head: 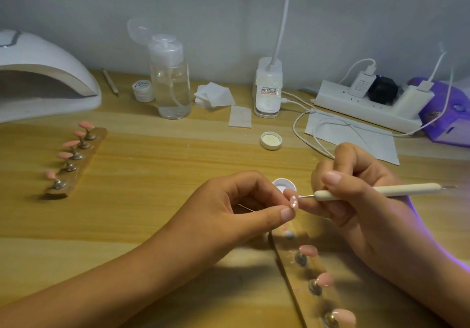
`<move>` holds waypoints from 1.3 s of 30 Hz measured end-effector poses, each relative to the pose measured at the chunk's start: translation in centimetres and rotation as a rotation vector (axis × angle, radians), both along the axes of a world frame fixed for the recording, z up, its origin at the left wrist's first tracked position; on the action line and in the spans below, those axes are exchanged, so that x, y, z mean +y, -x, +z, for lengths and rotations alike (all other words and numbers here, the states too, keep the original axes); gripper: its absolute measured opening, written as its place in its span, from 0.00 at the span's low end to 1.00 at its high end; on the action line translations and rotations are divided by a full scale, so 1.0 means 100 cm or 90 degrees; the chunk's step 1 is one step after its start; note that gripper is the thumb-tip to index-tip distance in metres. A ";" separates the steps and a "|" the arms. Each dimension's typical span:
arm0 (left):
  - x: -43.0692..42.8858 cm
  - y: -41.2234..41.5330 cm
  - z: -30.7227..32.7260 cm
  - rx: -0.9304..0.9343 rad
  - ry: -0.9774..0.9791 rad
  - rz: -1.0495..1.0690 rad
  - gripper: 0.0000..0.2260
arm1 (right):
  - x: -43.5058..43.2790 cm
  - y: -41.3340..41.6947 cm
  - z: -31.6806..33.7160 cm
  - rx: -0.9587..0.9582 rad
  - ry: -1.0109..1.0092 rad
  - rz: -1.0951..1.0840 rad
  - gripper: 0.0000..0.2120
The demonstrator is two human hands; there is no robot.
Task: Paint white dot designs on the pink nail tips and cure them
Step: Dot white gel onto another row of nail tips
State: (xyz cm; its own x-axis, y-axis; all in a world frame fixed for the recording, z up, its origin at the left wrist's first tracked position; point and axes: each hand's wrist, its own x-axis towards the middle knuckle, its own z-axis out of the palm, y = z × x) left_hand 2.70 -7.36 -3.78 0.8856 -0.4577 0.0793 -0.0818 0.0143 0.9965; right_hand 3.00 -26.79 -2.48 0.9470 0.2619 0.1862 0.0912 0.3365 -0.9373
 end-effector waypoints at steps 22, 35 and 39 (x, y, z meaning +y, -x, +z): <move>-0.001 0.000 0.001 -0.015 0.021 -0.011 0.02 | 0.001 -0.001 0.000 -0.005 0.021 0.029 0.09; -0.001 0.000 0.002 -0.008 0.013 -0.011 0.03 | 0.001 -0.003 0.000 -0.006 0.025 0.038 0.09; -0.001 0.001 0.001 -0.006 0.011 -0.006 0.02 | 0.001 -0.002 0.000 -0.008 0.018 0.043 0.09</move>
State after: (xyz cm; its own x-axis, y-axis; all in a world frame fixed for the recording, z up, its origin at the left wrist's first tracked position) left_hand 2.64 -7.46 -3.65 0.8803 -0.4647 0.0958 -0.0912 0.0325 0.9953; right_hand 3.23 -26.66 -2.49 0.9247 0.3298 0.1902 0.0817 0.3160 -0.9452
